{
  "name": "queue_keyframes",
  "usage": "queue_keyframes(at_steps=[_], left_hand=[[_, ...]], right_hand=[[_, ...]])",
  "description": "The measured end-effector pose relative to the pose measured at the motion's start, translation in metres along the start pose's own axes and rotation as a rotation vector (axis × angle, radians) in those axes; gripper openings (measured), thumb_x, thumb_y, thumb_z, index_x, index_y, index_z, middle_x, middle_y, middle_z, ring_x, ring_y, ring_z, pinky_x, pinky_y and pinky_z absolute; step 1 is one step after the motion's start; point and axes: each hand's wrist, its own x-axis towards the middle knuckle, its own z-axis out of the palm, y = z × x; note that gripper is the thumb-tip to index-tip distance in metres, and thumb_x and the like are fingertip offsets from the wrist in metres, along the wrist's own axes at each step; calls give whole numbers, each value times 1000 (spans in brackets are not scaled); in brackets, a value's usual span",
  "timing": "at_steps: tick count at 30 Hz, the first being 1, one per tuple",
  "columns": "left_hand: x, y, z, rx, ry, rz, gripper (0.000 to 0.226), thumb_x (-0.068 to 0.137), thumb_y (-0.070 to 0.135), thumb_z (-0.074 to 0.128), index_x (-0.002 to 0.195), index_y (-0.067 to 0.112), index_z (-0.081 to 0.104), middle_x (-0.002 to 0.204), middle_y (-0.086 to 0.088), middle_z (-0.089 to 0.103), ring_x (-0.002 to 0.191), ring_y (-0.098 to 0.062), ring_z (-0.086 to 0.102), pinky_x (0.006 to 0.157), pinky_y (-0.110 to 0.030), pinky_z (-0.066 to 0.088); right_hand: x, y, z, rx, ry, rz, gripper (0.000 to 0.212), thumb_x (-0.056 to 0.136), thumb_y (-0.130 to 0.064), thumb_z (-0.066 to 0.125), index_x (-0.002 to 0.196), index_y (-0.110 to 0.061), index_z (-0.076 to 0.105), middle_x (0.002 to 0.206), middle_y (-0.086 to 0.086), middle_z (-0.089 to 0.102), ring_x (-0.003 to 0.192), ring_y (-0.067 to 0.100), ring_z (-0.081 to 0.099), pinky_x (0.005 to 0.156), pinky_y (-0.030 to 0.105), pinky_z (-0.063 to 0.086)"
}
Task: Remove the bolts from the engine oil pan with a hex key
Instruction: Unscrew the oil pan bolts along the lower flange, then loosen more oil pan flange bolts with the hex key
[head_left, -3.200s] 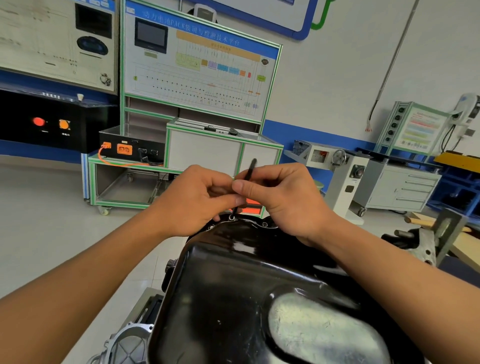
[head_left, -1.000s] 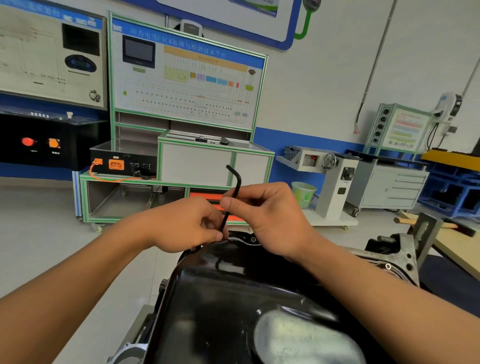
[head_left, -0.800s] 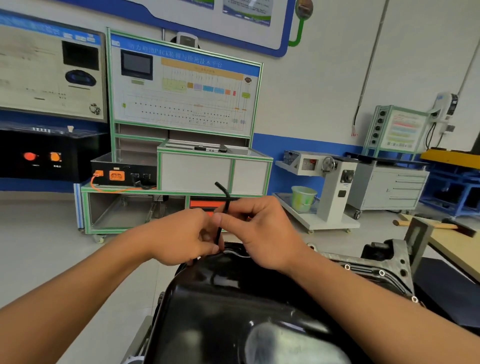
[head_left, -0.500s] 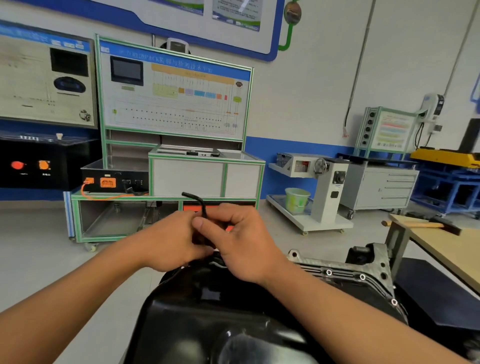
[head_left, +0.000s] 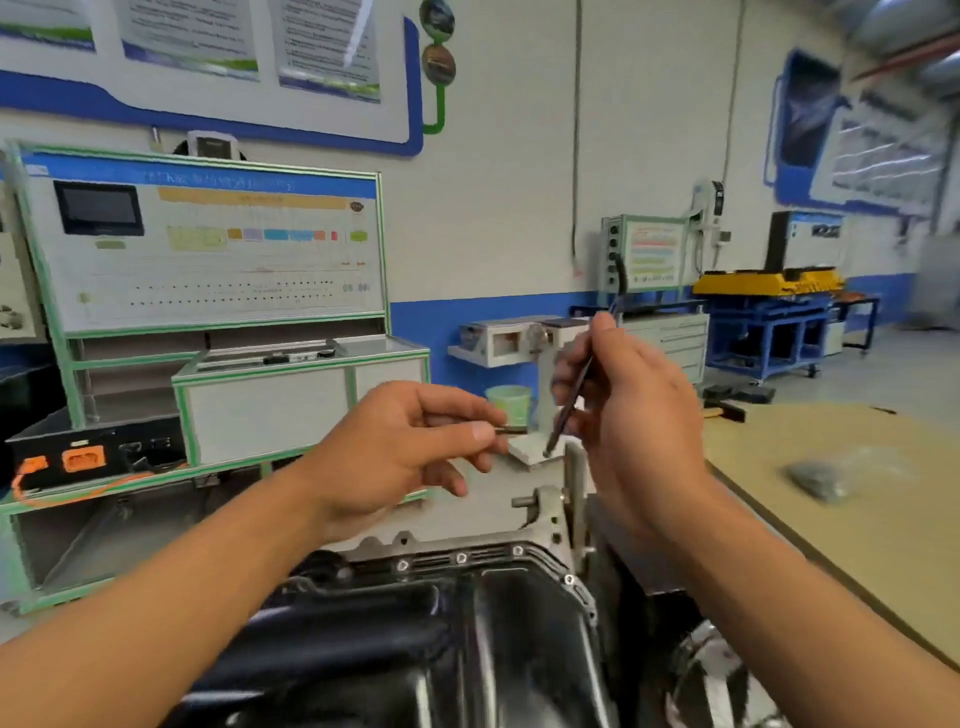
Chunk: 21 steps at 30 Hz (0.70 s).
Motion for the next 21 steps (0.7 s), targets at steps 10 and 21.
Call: queue_keyframes(at_steps=[10,21], left_hand=[[108,-41,289,-99,-421,-47,16,87,9,68,100,12,76,98,-10,77,83,-21,73,61,-23,55],[138,-168,543,578,-760,158,15,91,17,64,96,25,76,88,7,73,84,-11,68,76,-29,54]], right_hand=[[-72,-84,-268,-528,214,117,22,99,-25,60,89,-15,77,70,-4,71,51,3,51,46,17,39],[-150,-51,-500,-1290,482,540,22,89,-22,71,68,-23,67,59,-5,53,53,13,43,51,28,34]])
